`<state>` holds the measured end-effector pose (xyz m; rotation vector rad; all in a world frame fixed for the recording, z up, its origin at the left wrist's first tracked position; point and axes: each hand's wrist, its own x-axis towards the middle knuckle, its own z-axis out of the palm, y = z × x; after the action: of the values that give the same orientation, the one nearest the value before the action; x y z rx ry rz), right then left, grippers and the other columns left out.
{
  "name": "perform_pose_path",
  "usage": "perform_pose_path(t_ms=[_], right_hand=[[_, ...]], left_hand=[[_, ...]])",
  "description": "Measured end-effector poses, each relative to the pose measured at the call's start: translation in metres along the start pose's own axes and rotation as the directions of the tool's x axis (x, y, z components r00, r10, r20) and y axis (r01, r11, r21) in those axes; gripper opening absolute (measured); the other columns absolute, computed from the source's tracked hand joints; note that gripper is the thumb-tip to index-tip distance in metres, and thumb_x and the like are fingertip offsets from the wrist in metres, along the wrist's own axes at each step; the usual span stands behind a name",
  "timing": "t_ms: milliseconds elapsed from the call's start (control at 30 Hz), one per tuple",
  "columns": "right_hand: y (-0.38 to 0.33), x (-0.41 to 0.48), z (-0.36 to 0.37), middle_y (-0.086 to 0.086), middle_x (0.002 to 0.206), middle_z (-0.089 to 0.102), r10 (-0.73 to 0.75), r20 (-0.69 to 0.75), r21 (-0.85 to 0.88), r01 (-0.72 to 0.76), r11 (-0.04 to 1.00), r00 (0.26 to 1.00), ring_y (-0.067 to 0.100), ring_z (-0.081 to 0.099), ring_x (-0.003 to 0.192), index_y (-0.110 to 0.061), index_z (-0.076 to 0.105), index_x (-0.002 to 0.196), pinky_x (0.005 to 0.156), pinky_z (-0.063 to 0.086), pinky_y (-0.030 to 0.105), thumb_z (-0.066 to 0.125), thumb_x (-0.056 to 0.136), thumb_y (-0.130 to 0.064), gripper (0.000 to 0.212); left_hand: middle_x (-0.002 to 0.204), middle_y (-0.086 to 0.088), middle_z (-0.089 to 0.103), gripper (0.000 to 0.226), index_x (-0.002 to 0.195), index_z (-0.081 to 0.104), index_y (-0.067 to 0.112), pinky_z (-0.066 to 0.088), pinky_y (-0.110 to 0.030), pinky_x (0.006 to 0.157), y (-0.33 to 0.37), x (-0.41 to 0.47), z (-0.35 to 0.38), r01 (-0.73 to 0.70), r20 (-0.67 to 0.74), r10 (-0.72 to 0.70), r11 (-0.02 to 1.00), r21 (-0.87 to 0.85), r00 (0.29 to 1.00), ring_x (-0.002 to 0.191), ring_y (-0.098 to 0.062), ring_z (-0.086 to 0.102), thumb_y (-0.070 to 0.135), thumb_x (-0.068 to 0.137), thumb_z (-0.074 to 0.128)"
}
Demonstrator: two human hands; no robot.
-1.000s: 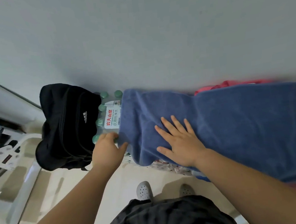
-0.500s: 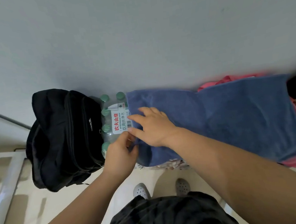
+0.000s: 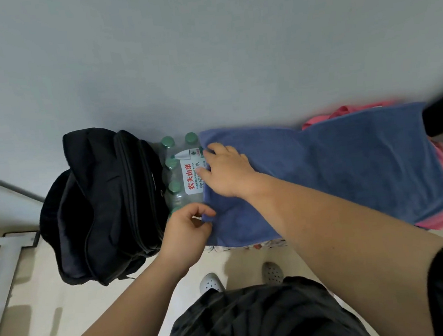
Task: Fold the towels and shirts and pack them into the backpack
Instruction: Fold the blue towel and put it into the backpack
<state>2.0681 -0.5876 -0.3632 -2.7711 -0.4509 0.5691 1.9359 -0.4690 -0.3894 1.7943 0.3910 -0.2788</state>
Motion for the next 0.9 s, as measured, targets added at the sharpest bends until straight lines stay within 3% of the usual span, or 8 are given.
perform_pose_path(t_ms=[100,167,300,367,500,600,800,900], right_hand=[[-0.013,0.003,-0.004,-0.005,0.163,0.022,-0.026,-0.071,0.32,0.048,0.946,0.997,0.023,0.025,0.146,-0.017,0.034,0.154,0.118,0.027,0.043,0.045,0.102,-0.047,0.061],[-0.021,0.004,-0.004,-0.006,0.164,0.018,-0.027,-0.056,0.541,0.053,0.839,0.998,0.016,0.021,0.15,-0.014,0.032,0.155,0.122,0.024,0.039,0.047,0.102,-0.043,0.062],[-0.024,0.001,-0.002,-0.008,0.164,0.017,-0.046,-0.05,0.647,0.067,0.76,0.998,0.009,0.019,0.15,-0.016,0.029,0.157,0.124,0.021,0.037,0.049,0.103,-0.039,0.062],[-0.015,-0.004,-0.004,-0.007,0.163,0.02,-0.042,-0.053,0.673,0.067,0.736,0.998,0.008,0.023,0.148,-0.016,0.031,0.156,0.123,0.022,0.035,0.051,0.103,-0.035,0.06],[0.019,-0.02,-0.013,-0.007,0.162,0.021,-0.042,-0.051,0.725,0.066,0.686,0.998,0.007,0.023,0.148,-0.016,0.034,0.155,0.12,0.02,0.026,0.053,0.103,-0.03,0.057],[0.053,-0.037,-0.031,-0.009,0.161,0.025,-0.006,-0.072,0.786,0.06,0.615,0.997,0.006,0.026,0.147,-0.018,0.036,0.154,0.123,0.023,0.031,0.053,0.103,-0.032,0.056],[0.14,-0.083,-0.093,-0.009,0.143,0.057,0.064,-0.134,0.943,0.108,0.314,0.989,0.007,0.049,0.135,-0.023,0.057,0.141,0.117,0.037,0.04,0.056,0.1,-0.035,0.042],[0.198,-0.111,-0.116,-0.004,0.126,0.07,0.125,-0.193,0.976,0.177,0.128,0.973,0.017,0.062,0.121,-0.023,0.068,0.123,0.104,0.049,0.04,0.052,0.103,-0.029,0.026]], left_hand=[[0.069,-0.019,0.059,0.041,0.084,0.067,0.031,0.032,-0.026,0.048,0.005,-0.006,-0.016,-0.064,-0.074,0.064,0.998,0.01,0.995,0.054,-0.016,0.038,-0.008,0.08,0.055],[0.061,-0.006,0.054,0.04,0.085,0.064,0.029,0.033,-0.022,0.046,0.008,-0.01,-0.022,-0.095,-0.158,0.098,0.995,0.023,0.983,0.052,-0.012,0.036,-0.009,0.077,0.055],[0.052,0.012,0.046,0.036,0.086,0.063,0.025,0.03,-0.016,0.043,0.018,-0.018,-0.022,-0.121,-0.19,0.131,0.991,0.063,0.973,0.045,-0.008,0.031,-0.009,0.076,0.057],[0.051,0.013,0.047,0.036,0.089,0.064,0.023,0.03,-0.016,0.042,0.022,-0.021,-0.016,-0.127,-0.144,0.136,0.989,0.071,0.98,0.043,-0.008,0.03,-0.01,0.076,0.057],[0.05,-0.004,0.037,0.037,0.092,0.063,0.025,0.023,-0.022,0.041,0.036,-0.021,0.008,-0.096,0.01,0.096,0.995,0.019,0.995,0.043,-0.014,0.024,-0.009,0.081,0.056],[0.051,-0.01,0.036,0.038,0.096,0.06,0.025,0.022,-0.022,0.043,0.057,-0.021,0.038,-0.105,0.132,0.109,0.994,-0.036,0.985,0.043,-0.017,0.024,-0.01,0.085,0.056],[0.051,-0.018,0.035,0.033,0.099,0.059,0.028,0.025,-0.029,0.05,0.113,-0.019,0.124,-0.243,0.361,0.248,0.968,-0.061,0.899,0.049,-0.022,0.029,0.002,0.079,0.062],[0.052,-0.01,0.036,0.033,0.098,0.059,0.026,0.026,-0.026,0.048,0.137,-0.018,0.177,-0.268,0.447,0.27,0.961,-0.069,0.853,0.048,-0.02,0.03,-0.002,0.081,0.063]])
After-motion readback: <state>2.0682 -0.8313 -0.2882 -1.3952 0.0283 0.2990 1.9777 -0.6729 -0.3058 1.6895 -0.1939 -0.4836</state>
